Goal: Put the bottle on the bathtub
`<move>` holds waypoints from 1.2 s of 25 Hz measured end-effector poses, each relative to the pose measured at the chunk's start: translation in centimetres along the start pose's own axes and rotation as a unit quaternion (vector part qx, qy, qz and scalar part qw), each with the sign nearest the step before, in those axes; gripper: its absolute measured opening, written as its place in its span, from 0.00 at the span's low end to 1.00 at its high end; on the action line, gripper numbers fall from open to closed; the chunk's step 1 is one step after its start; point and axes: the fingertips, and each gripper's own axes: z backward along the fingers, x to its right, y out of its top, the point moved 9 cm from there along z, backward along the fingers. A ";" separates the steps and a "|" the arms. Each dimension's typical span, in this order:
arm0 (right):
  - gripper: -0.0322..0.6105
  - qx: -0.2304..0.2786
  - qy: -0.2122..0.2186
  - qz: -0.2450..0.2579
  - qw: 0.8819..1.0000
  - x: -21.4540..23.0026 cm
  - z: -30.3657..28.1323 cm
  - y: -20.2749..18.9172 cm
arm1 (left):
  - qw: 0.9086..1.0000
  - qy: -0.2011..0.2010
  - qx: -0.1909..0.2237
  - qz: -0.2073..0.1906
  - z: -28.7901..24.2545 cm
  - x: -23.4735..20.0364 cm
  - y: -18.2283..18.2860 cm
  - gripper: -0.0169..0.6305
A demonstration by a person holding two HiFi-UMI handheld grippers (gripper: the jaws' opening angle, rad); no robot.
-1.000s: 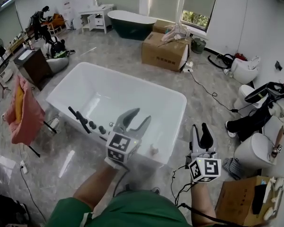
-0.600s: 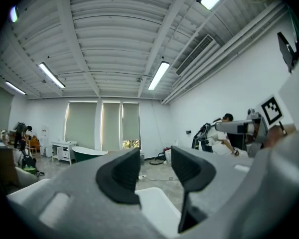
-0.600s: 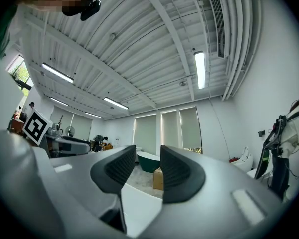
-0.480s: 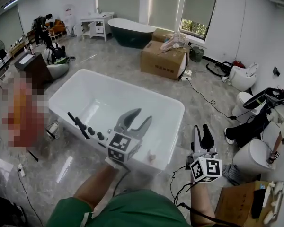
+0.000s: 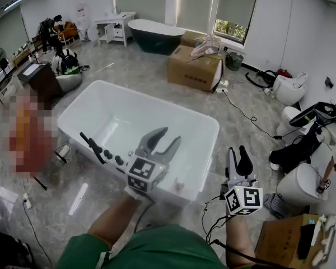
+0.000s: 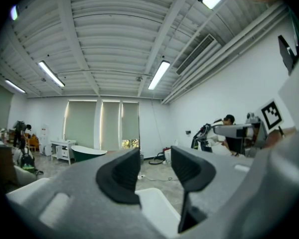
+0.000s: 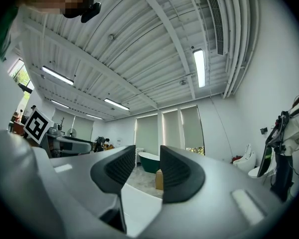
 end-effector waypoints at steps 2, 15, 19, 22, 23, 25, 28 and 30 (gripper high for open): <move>0.29 0.000 0.001 0.000 1.000 0.0 -0.2 0.0 | 1.000 0.000 0.000 0.001 -0.2 -0.2 0.0 0.32; 0.29 -0.001 0.007 0.003 1.000 0.5 0.0 -0.1 | 1.000 0.000 -0.005 0.001 -0.6 0.3 0.0 0.32; 0.29 -0.005 0.012 0.007 1.000 0.6 -0.2 -0.1 | 1.000 0.002 -0.006 0.001 -0.8 0.2 0.1 0.32; 0.29 -0.006 0.013 0.004 1.000 1.0 -0.2 -0.3 | 1.000 0.003 -0.010 0.000 -1.1 0.5 -0.1 0.32; 0.29 -0.007 0.013 0.003 1.000 1.2 -0.1 -0.4 | 1.000 0.004 -0.011 0.001 -1.1 0.6 -0.2 0.32; 0.29 -0.008 0.014 0.002 1.000 1.4 0.1 -0.4 | 1.000 0.004 -0.012 0.001 -1.1 1.0 -0.3 0.32; 0.29 -0.005 0.018 0.000 1.000 2.0 0.1 -0.7 | 1.000 0.005 -0.011 -0.003 -1.5 1.5 -0.4 0.32; 0.29 -0.005 0.021 -0.003 1.000 2.4 -0.2 -1.2 | 1.000 0.006 -0.014 -0.005 -2.0 1.6 -0.7 0.32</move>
